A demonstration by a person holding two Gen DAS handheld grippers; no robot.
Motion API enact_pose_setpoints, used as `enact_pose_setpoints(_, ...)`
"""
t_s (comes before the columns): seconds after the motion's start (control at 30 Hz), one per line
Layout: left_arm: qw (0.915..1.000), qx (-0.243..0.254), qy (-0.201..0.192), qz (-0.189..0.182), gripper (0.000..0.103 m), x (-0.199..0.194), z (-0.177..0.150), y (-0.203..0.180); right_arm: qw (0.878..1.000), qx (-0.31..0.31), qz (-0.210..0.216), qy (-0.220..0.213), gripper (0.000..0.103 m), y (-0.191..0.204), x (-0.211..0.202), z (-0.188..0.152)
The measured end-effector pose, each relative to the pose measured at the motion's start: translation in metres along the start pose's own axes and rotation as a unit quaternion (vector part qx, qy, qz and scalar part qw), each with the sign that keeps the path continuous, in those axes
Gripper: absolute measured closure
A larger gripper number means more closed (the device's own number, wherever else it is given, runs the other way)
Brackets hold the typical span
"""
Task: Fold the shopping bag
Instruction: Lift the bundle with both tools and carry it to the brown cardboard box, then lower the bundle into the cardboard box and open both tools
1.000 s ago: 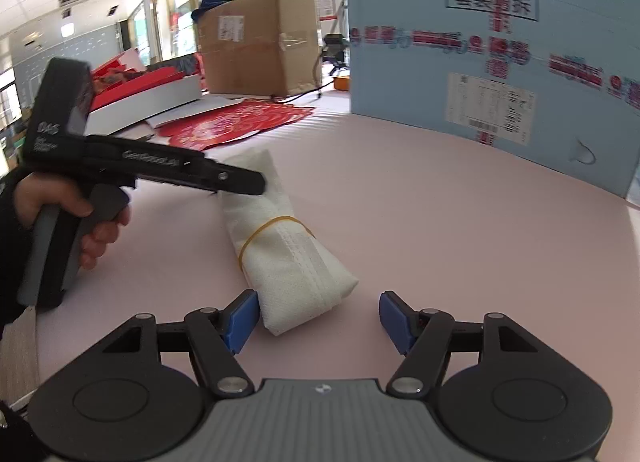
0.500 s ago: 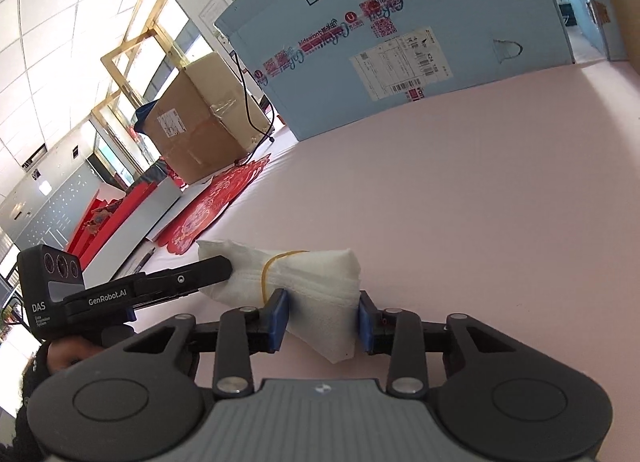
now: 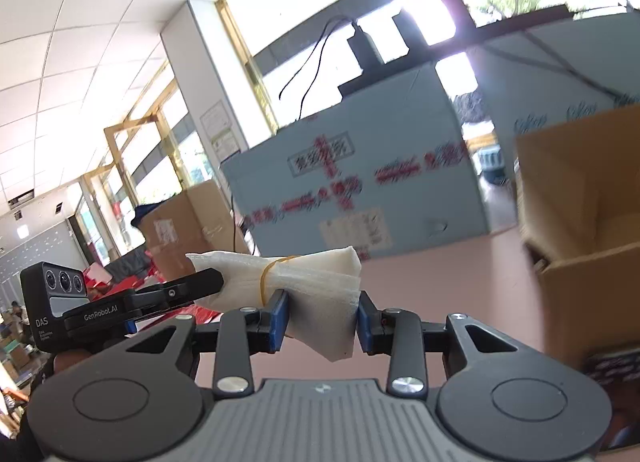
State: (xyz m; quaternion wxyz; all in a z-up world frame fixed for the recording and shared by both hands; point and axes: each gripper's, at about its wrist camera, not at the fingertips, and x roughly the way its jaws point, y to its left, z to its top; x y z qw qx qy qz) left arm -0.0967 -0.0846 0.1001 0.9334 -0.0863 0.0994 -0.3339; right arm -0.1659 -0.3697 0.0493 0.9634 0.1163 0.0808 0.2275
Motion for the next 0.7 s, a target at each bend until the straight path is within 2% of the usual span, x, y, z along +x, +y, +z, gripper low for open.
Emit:
enact_pose_setpoints(0.17, 0.9964, 0.062, -0.02, -0.054, 0.03, 0.044, 0.022, -0.049, 0.995, -0.018, -0.065, -0.067, 0.065, -0.022, -0.045, 0.025)
enact_pose_setpoints(0.27, 0.994, 0.075, -0.023, -0.076, 0.03, 0.072, 0.027, -0.071, 0.99, -0.027, -0.101, -0.092, 0.064, -0.034, -0.062, 0.035)
enact_pose_setpoints(0.4, 0.994, 0.072, 0.001, -0.082, 0.03, 0.111, 0.025, -0.088, 0.982, -0.044, -0.143, -0.116, 0.063, -0.05, -0.078, 0.048)
enact_pose_setpoints(0.53, 0.9934, 0.069, 0.024, -0.088, 0.03, 0.15, 0.022, -0.105, 0.973, -0.043, -0.192, -0.12, 0.062, -0.079, -0.079, 0.058)
enact_pose_setpoints(0.7, 0.9911, 0.078, 0.068, -0.084, 0.03, 0.191, 0.016, -0.118, 0.971, -0.007, -0.224, -0.088, 0.062, -0.121, -0.058, 0.061)
